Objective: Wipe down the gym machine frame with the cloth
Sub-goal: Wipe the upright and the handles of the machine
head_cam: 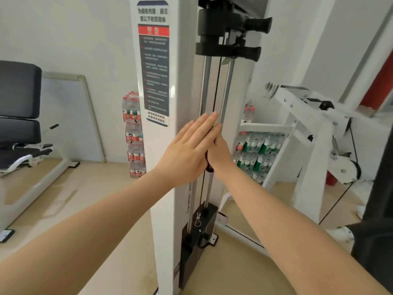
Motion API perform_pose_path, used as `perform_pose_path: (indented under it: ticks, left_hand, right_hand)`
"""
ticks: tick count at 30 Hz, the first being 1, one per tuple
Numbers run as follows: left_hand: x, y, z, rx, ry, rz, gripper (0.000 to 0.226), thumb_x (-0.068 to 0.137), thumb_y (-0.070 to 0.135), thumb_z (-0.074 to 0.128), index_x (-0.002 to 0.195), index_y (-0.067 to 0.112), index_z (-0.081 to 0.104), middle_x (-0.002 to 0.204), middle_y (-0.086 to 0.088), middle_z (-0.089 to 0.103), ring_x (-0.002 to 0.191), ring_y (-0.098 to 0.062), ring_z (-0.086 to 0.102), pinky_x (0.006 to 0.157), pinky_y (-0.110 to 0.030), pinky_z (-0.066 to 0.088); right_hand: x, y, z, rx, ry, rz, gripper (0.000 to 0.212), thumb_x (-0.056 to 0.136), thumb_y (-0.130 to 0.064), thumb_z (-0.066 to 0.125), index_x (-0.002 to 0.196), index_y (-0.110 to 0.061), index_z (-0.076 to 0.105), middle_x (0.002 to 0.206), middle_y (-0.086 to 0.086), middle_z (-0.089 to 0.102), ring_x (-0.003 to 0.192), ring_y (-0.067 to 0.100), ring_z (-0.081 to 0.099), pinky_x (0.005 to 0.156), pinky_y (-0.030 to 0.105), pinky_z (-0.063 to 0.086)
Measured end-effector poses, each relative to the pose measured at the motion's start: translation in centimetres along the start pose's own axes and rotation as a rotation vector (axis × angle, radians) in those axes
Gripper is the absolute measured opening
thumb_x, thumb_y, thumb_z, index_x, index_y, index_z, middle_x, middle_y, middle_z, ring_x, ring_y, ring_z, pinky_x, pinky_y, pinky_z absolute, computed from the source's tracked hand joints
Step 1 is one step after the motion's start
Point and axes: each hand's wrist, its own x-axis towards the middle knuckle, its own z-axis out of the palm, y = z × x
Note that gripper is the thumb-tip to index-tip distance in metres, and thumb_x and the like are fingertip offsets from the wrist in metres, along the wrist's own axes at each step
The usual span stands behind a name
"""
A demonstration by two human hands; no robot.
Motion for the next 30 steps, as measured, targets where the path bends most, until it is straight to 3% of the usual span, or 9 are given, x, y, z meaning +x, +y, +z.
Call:
perform_pose_path:
  ticks: [3, 5, 11, 14, 17, 20, 23, 24, 30]
  left_hand:
    - [2.7, 1.0, 2.8, -0.079, -0.033, -0.143, 0.063, 0.077, -0.005, 0.051, 0.138, -0.005, 0.032, 0.147, -0.020, 0.029, 0.135, -0.025, 0.015, 0.110, -0.041, 0.018]
    - [4.3, 1.2, 5.2, -0.131, -0.044, -0.243, 0.064, 0.080, -0.006, 0.049, 0.140, -0.006, 0.026, 0.149, -0.019, 0.022, 0.138, -0.024, 0.012, 0.113, -0.038, 0.013]
    - [9.2, 0.5, 11.3, -0.131, -0.167, -0.426, 0.069, 0.087, 0.005, 0.047, 0.145, 0.002, 0.010, 0.155, -0.008, 0.000, 0.143, -0.022, 0.001, 0.116, -0.031, 0.005]
    - [12.1, -0.7, 13.2, -0.083, -0.221, -0.417, 0.068, 0.089, 0.009, 0.048, 0.145, 0.001, 0.011, 0.156, -0.009, -0.003, 0.143, -0.021, 0.000, 0.114, -0.028, 0.003]
    - [15.2, -2.7, 15.2, 0.038, -0.323, -0.324, 0.065, 0.091, 0.014, 0.045, 0.146, 0.002, 0.012, 0.156, -0.008, -0.007, 0.143, -0.021, -0.003, 0.115, -0.030, 0.001]
    - [18.2, -5.0, 17.1, 0.158, -0.389, -0.262, 0.064, 0.091, 0.011, 0.043, 0.146, 0.002, 0.011, 0.156, -0.008, -0.007, 0.143, -0.022, -0.004, 0.114, -0.031, 0.000]
    - [20.6, -7.1, 18.7, 0.322, -0.391, -0.186, 0.063, 0.090, 0.008, 0.045, 0.145, 0.002, 0.014, 0.156, -0.011, -0.005, 0.143, -0.026, -0.003, 0.114, -0.035, -0.001]
    - [21.2, -7.7, 19.1, 0.398, -0.369, -0.185, 0.063, 0.090, 0.010, 0.047, 0.144, 0.002, 0.017, 0.155, -0.011, -0.004, 0.143, -0.027, -0.003, 0.114, -0.036, -0.001]
    - [23.7, -10.1, 19.1, 0.645, -0.309, -0.227, 0.052, 0.091, 0.018, 0.045, 0.140, 0.007, 0.031, 0.155, -0.012, 0.010, 0.143, -0.025, 0.000, 0.110, -0.040, -0.012]
  right_hand:
    - [3.6, 0.9, -4.7, 0.000, 0.039, 0.153, 0.024, 0.099, -0.023, 0.037, 0.117, -0.019, 0.052, 0.110, 0.004, 0.063, 0.099, 0.017, 0.060, 0.082, 0.030, 0.051]
    - [5.8, 2.4, -8.0, -0.080, 0.030, 0.224, 0.029, 0.100, -0.024, 0.036, 0.124, -0.015, 0.049, 0.117, 0.009, 0.059, 0.104, 0.023, 0.057, 0.092, 0.040, 0.048]
    - [10.7, 6.1, -15.4, -0.213, 0.008, 0.068, 0.029, 0.100, -0.020, 0.034, 0.127, -0.015, 0.044, 0.101, -0.005, 0.051, 0.087, 0.006, 0.049, 0.068, 0.017, 0.038]
    - [13.3, 7.2, -16.3, -0.296, -0.022, 0.026, 0.025, 0.100, -0.021, 0.034, 0.121, -0.014, 0.045, 0.092, -0.007, 0.051, 0.087, 0.012, 0.049, 0.063, 0.019, 0.035]
    - [16.5, 7.9, -16.7, -0.285, -0.004, 0.063, 0.029, 0.100, -0.022, 0.034, 0.124, -0.010, 0.045, 0.106, 0.004, 0.054, 0.093, 0.016, 0.050, 0.072, 0.025, 0.038]
    - [19.6, 7.7, -17.4, -0.195, 0.131, 0.098, 0.032, 0.101, -0.020, 0.033, 0.129, -0.011, 0.044, 0.113, 0.007, 0.054, 0.093, 0.018, 0.051, 0.080, 0.027, 0.042]
    - [22.0, 6.5, -18.3, -0.220, 0.310, -0.032, 0.029, 0.101, -0.018, 0.034, 0.125, -0.007, 0.045, 0.100, 0.002, 0.052, 0.076, 0.007, 0.048, 0.059, 0.004, 0.035]
    - [22.8, 5.6, -18.4, -0.233, 0.350, -0.105, 0.028, 0.100, -0.015, 0.035, 0.124, -0.006, 0.045, 0.098, 0.001, 0.052, 0.075, 0.006, 0.047, 0.055, 0.004, 0.034]
    - [29.4, 0.2, -17.5, -0.226, 0.454, -0.353, 0.031, 0.097, -0.006, 0.037, 0.127, -0.007, 0.046, 0.118, 0.008, 0.058, 0.102, 0.015, 0.053, 0.084, 0.016, 0.037]
